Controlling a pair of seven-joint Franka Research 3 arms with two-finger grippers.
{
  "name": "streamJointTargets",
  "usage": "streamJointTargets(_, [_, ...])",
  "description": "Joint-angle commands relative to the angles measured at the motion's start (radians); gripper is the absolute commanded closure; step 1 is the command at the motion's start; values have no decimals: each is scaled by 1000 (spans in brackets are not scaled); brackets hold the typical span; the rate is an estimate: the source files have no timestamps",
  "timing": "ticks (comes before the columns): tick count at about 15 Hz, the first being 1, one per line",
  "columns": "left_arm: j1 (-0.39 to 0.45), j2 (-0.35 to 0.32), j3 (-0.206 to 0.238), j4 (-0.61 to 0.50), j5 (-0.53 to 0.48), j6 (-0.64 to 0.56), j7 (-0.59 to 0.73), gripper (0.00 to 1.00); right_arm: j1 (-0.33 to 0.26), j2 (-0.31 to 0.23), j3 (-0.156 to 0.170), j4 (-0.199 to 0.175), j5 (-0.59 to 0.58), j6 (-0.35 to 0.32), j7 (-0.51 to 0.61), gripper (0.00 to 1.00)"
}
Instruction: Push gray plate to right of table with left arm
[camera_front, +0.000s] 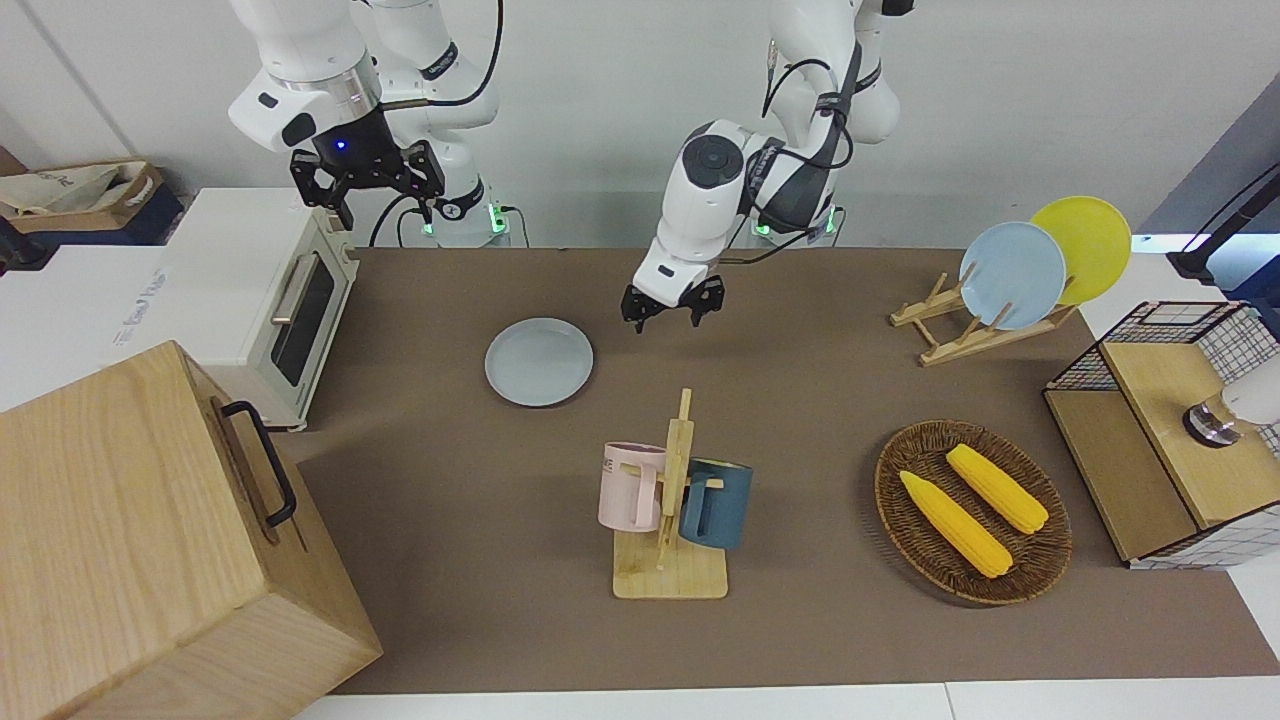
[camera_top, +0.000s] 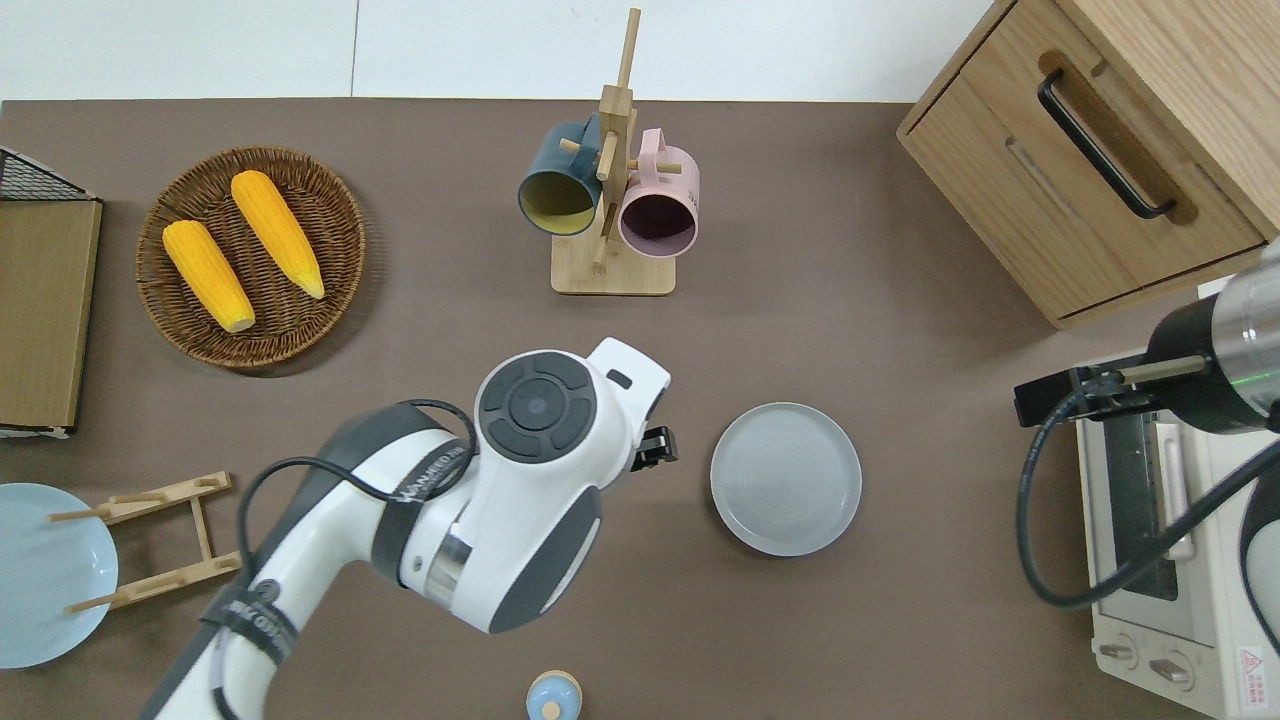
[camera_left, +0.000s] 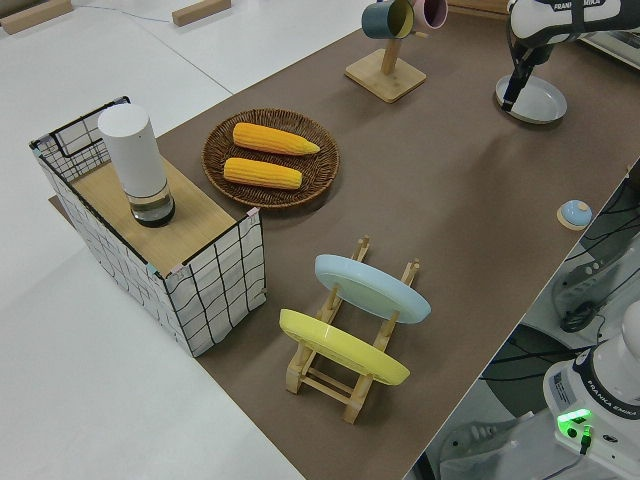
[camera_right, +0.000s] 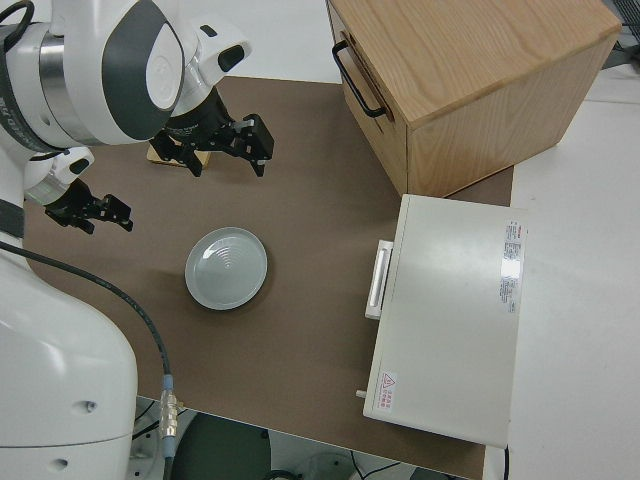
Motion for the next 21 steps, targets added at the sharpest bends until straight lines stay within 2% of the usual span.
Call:
streamJointTargets(1, [113,-109,-4,-30,-14,-134,167,7,-11,-8,6,1,8,-12,-3,17])
streamJointTargets(4, [220,-163,-4,-28,2,-203,286,7,-11,-8,6,1,8,-12,-1,17])
streamJointTargets(7, [297,-195,-3,-19,84,-252,397,5,-11,-8,6,-1,8,-12,-3,17])
streamJointTargets(11, [421,-238,-1,-7,92,-288,552,5,-11,-8,4,-1,8,-12,-3,17])
streamJointTargets(13, [473,-246,14,4,93,-299,632,5,-11,-8,6,-1,8,-12,-3,17])
streamJointTargets(15, [502,-246,46,24,99,-318,711,5,-11,-8,6,1,8,-12,-3,17])
streamJointTargets(18, [507,-232,94,131,107,-380,755,5,-11,-8,6,1,8,-12,-1,17])
streamJointTargets(21, [507,-227,108,166,125,-397,756,5,-11,-8,6,-1,8,-12,-3,17])
